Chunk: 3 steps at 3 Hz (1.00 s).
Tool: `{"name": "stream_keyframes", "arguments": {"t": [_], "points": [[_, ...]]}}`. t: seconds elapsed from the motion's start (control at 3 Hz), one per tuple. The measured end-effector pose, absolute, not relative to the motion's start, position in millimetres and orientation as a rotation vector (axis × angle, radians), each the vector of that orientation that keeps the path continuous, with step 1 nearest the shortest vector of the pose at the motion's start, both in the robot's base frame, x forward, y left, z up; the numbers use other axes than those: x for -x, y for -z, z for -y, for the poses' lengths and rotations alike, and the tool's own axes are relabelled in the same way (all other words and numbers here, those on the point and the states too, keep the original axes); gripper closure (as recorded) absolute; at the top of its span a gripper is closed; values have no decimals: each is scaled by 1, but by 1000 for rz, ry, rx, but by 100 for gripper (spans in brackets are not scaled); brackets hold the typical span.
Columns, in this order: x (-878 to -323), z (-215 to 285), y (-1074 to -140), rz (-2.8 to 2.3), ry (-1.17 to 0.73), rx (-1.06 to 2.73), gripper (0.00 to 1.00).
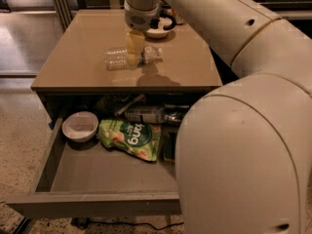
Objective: Place water bottle into top drawer
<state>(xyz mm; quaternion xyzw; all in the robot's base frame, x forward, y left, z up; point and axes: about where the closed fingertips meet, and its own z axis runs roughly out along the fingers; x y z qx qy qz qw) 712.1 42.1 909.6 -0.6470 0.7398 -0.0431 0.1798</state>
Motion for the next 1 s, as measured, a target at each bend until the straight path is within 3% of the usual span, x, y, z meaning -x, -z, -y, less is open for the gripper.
{"name": "stream_keyframes", "arguments": {"t": [0.33, 0.67, 1.0], "points": [[-725, -44, -902, -2124, 126, 1814, 0], [-776, -55, -892, -2155, 123, 1786, 0], [-778, -56, -887, -2143, 109, 1793, 0]]}}
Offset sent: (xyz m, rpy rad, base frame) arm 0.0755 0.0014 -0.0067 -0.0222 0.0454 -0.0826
